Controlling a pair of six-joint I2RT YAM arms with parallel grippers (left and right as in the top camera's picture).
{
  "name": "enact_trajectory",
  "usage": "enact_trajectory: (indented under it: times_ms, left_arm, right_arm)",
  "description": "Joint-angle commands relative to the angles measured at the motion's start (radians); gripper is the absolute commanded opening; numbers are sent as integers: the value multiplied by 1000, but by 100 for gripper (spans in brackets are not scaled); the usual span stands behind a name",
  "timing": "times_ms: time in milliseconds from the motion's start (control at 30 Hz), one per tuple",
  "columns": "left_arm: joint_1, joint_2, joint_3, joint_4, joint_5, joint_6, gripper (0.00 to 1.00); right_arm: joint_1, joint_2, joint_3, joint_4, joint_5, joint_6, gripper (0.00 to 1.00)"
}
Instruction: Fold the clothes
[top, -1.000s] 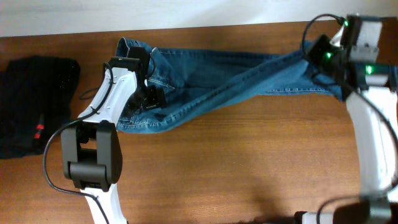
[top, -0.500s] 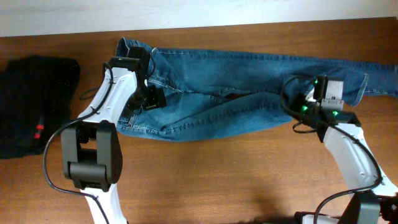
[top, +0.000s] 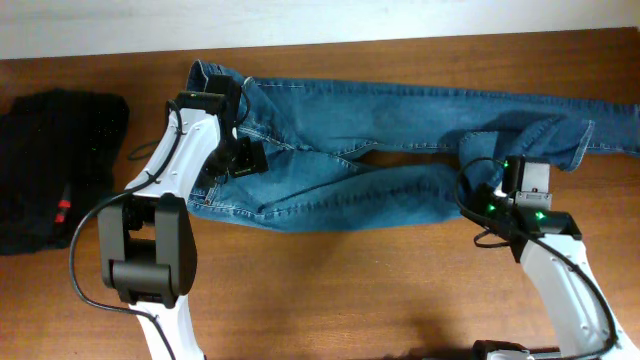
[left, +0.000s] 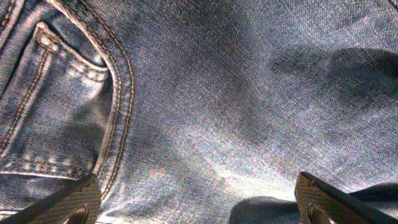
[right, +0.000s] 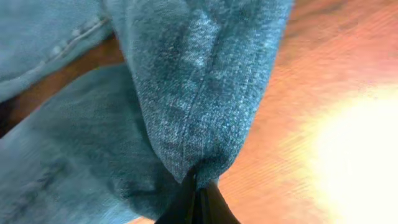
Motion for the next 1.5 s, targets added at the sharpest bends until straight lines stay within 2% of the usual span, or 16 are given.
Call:
enact_trajectory:
  times_ms: [0,267,467,667,800,1000,1100,1200,1267,1300,1333,1367,1467]
  left_arm:
    - [2,9,2,-1,0,-6,99]
    - [2,9,2,-1,0,-6,99]
    - [2,9,2,-1,0,-6,99]
    - [2,9,2,-1,0,-6,99]
    - [2,9,2,-1,0,-6,99]
    - [2,9,2,-1,0,-6,99]
    - [2,9,2,-1,0,-6,99]
    - [2,9,2,-1,0,-6,99]
    - [2,9,2,-1,0,-6,99]
    - [2,9,2,-1,0,-6,99]
    - [2,9,2,-1,0,-6,99]
    - [2,9,2,-1,0,-6,99]
    - [2,9,2,-1,0,-6,99]
  right_arm:
    - [-5,-27,-8,-26,134,3,4]
    - [-14,-26,-20,-113,230,47,4]
    - [-109,-25,-39,-149,240,69,4]
    - [-230,-25,-127,-103,200,53,4]
    - [-238,-22,-167,-26,93,-42,4]
    - [-238,-17,-166,-25,90,-44,7]
    - [-238,-17,-153,-24,77,-44,19]
    - [-238,-18,-85,-62,53,-44,42]
    - [-238,-19,-4,-116,44,-44,74]
    - [-238,-19,38,-148,45,-44,86]
    - [-238,-19,80,-180,45,-44,93]
    - [-238,-19,129,-224,49,-44,98]
    - [-238,-19,249,-323,79,-51,99]
